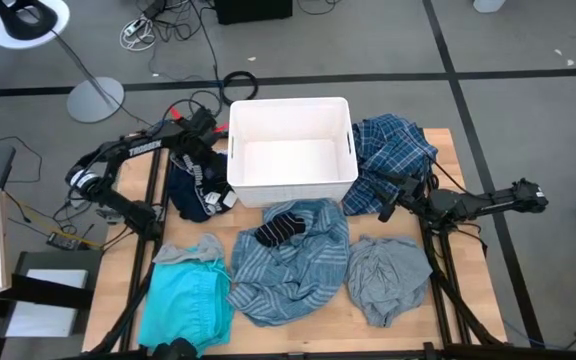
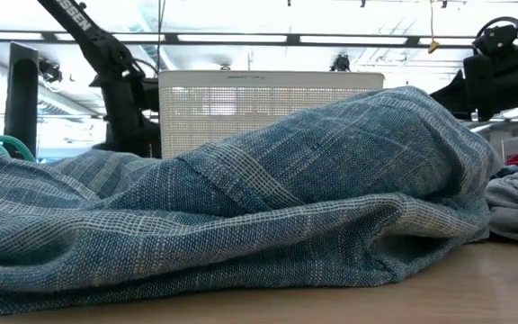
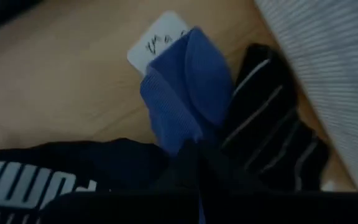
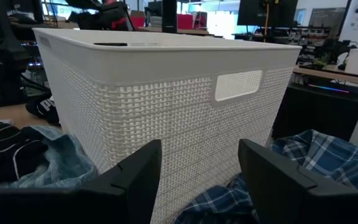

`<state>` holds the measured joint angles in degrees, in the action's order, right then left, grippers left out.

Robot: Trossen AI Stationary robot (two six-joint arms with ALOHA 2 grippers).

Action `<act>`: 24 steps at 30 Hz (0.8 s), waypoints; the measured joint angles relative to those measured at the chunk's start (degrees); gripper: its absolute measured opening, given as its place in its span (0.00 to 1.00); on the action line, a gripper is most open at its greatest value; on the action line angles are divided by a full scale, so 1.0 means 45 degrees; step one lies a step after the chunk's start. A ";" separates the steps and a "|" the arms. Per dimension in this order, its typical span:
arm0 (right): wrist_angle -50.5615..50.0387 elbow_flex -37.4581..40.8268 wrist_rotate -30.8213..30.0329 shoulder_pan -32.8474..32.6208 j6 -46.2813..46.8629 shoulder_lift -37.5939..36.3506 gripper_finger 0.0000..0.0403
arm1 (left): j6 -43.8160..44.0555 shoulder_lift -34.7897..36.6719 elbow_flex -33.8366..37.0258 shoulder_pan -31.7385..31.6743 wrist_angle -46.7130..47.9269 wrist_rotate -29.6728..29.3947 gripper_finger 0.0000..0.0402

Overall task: Sort clothes
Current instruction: Put the blue sock into the white laundry bin

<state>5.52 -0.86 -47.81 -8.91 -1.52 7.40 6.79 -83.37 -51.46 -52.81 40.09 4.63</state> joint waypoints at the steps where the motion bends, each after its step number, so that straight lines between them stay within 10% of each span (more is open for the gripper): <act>1: 0.0000 0.0000 -0.0005 0.0000 0.0000 -0.0001 0.54 | 0.0040 0.0240 -0.0112 0.0021 0.0195 -0.0002 0.00; 24: 0.0170 -0.0005 -0.0005 0.0001 0.0000 0.0000 0.54 | 0.0215 0.3688 -0.8376 0.2409 0.3315 -0.0289 0.00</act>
<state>6.28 -0.89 -47.83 -8.90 -1.52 7.40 7.76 -66.77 -89.16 -41.97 55.01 3.33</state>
